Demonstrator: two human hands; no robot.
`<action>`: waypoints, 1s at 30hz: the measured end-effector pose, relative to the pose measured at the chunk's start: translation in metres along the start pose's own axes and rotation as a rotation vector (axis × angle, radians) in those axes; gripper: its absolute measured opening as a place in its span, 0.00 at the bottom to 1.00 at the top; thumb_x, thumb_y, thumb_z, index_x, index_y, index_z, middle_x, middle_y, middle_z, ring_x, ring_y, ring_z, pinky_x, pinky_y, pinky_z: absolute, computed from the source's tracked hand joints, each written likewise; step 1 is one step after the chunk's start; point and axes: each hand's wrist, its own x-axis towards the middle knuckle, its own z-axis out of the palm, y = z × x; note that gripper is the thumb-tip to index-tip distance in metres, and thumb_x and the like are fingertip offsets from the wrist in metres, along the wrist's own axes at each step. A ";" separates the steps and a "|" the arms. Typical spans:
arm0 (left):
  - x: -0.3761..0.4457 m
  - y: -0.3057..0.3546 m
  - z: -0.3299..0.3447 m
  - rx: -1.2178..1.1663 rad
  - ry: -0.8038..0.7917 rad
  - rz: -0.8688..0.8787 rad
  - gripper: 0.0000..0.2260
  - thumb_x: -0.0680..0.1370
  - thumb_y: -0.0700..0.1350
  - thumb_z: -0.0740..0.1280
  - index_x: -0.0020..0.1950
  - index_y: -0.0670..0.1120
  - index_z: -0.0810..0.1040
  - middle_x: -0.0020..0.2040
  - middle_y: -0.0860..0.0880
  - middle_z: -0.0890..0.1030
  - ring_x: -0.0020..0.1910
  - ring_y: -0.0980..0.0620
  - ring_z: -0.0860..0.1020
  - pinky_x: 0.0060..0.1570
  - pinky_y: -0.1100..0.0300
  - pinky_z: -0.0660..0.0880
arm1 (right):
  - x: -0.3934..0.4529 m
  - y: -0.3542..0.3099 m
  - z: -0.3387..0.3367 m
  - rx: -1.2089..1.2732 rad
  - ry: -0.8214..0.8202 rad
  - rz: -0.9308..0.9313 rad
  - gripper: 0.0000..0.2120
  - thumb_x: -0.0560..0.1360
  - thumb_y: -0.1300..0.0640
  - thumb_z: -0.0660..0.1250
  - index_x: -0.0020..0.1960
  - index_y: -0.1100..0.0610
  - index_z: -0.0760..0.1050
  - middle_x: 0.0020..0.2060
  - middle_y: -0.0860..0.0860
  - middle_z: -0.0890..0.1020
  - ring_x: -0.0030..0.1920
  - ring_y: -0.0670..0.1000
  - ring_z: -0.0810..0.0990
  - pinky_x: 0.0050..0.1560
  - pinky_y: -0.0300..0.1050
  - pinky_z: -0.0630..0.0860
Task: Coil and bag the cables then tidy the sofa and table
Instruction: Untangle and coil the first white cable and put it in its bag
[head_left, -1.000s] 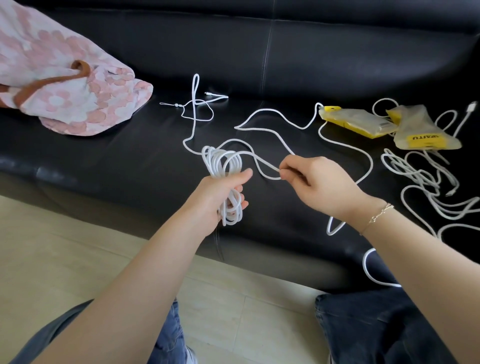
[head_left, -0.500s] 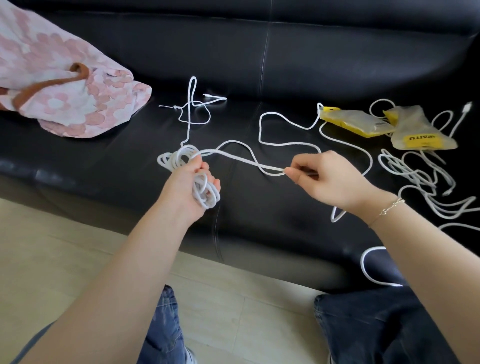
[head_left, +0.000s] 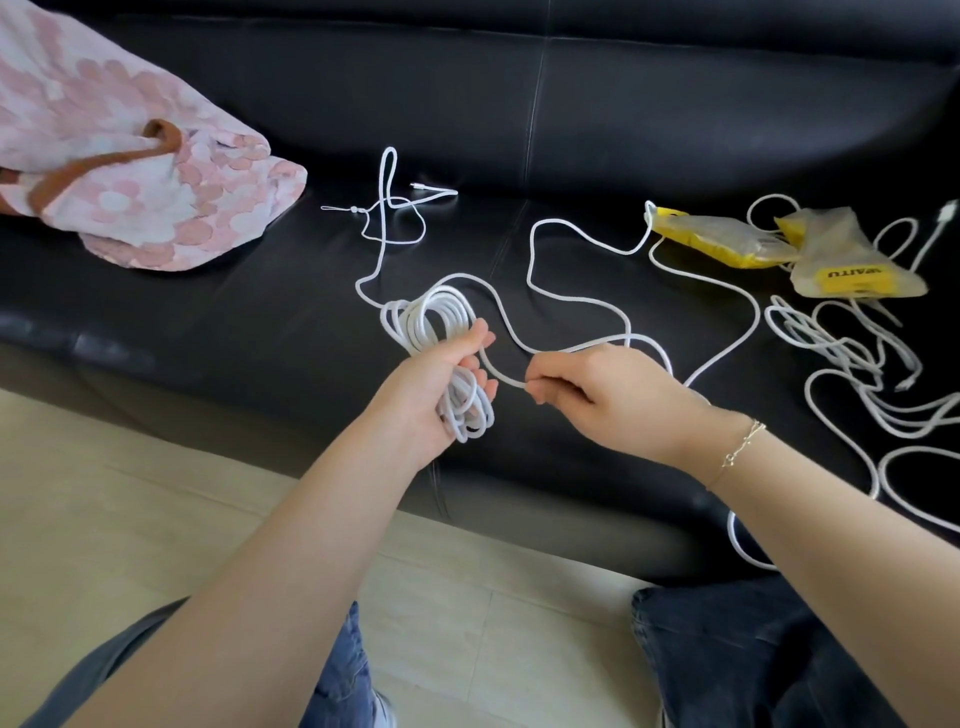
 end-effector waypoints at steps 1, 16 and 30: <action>0.000 0.000 0.001 -0.021 0.007 -0.004 0.08 0.78 0.48 0.70 0.45 0.44 0.82 0.31 0.51 0.74 0.29 0.58 0.76 0.49 0.60 0.78 | 0.000 -0.001 0.000 0.011 0.005 -0.001 0.08 0.80 0.54 0.58 0.46 0.53 0.74 0.31 0.50 0.77 0.33 0.52 0.75 0.38 0.50 0.74; 0.003 0.023 -0.018 -0.195 0.138 0.121 0.14 0.80 0.49 0.68 0.36 0.46 0.73 0.31 0.52 0.72 0.28 0.58 0.73 0.35 0.62 0.76 | -0.002 0.019 -0.005 -0.098 -0.194 0.270 0.25 0.80 0.39 0.55 0.35 0.54 0.76 0.33 0.50 0.79 0.36 0.49 0.77 0.39 0.44 0.74; 0.006 0.001 -0.012 0.571 -0.156 0.221 0.12 0.82 0.53 0.63 0.63 0.50 0.73 0.50 0.48 0.86 0.52 0.53 0.84 0.47 0.58 0.76 | -0.001 0.016 -0.013 0.326 0.021 0.184 0.12 0.81 0.55 0.60 0.42 0.50 0.76 0.34 0.57 0.76 0.32 0.49 0.69 0.36 0.41 0.69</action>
